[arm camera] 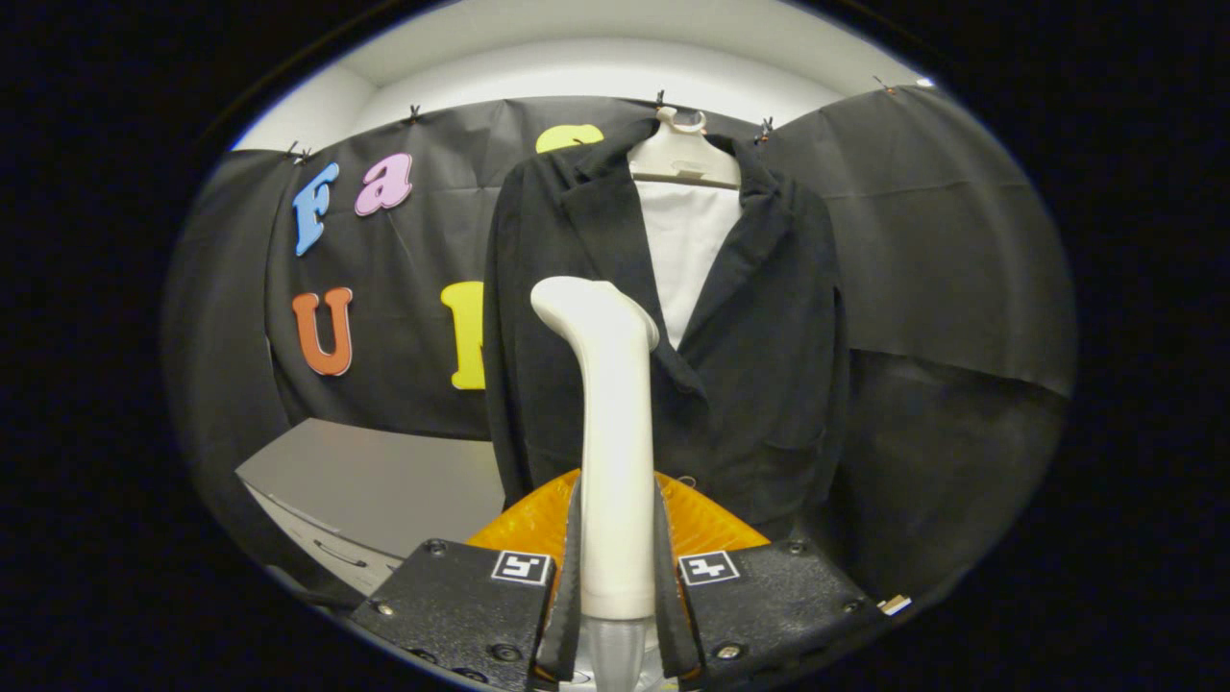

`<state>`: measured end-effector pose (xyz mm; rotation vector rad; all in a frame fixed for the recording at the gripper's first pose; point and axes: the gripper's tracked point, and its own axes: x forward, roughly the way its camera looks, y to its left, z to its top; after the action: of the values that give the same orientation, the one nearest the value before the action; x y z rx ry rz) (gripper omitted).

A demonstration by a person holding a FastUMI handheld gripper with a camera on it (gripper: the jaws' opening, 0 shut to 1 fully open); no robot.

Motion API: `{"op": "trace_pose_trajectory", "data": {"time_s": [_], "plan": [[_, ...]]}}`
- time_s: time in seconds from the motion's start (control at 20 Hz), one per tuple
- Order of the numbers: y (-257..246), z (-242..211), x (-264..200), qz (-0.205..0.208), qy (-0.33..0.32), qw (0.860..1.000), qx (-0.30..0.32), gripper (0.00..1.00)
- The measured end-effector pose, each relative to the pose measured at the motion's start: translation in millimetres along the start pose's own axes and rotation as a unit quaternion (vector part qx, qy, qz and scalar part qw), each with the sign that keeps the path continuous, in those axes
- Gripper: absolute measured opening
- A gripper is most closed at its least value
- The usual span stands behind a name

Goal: Iron the clothes twice with a garment steamer, once on the left side and once on the right side.

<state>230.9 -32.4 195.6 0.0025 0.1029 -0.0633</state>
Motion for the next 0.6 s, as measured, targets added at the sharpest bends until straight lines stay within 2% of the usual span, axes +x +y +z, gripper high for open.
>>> {"op": "trace_pose_trajectory", "data": {"time_s": [0.6], "plan": [[-13.2,-80.8,10.4,0.0,0.083,0.996,0.018,0.35]]}}
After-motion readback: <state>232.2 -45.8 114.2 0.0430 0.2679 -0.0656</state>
